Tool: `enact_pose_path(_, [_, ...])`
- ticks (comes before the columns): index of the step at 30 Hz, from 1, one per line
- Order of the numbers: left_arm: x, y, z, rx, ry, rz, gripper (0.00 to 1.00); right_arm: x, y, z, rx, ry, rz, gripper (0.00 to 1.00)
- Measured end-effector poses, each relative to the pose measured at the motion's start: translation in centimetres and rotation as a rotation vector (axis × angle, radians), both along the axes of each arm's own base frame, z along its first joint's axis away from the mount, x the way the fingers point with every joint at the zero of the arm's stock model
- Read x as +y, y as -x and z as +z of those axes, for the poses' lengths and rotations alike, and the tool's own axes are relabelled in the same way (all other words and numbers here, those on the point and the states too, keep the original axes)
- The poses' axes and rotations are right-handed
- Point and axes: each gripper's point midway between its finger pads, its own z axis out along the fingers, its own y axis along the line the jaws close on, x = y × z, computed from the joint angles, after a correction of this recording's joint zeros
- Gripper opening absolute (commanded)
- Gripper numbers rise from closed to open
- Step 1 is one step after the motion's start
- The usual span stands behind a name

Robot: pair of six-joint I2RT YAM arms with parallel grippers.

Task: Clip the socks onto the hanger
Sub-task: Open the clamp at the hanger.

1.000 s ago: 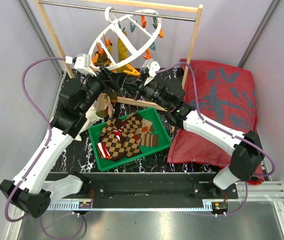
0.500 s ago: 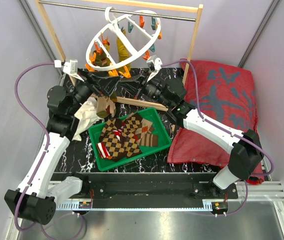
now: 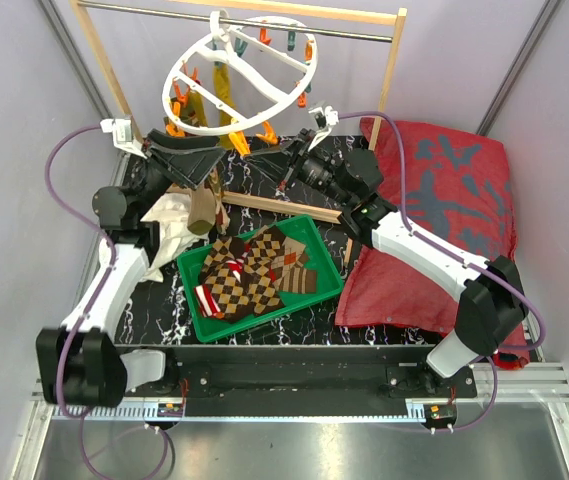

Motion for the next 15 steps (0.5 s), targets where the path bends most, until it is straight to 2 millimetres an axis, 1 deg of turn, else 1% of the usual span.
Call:
enact_pose_path(4, [-0.5,-0.8,-0.8,0.030,0.053,-0.096,0.97,-0.1,0.0,0.0,0.020,-0.008,0.009,0.00])
enact_pose_path(7, [-0.7,-0.5,-0.8,0.036,0.057,-0.125,0.97,-0.1,0.1,0.0,0.027,-0.011,0.018,0.00])
enact_pose_path(11, [-0.9,-0.1,-0.6,0.024,0.027,-0.111,0.96,0.0,0.3,0.1,0.025,-0.011,0.032,0.00])
enact_pose_path(15, [-1.3,0.2,-0.4,0.019,-0.017,-0.074,0.92,0.0,0.6,0.1,0.025,-0.013,0.045,0.00])
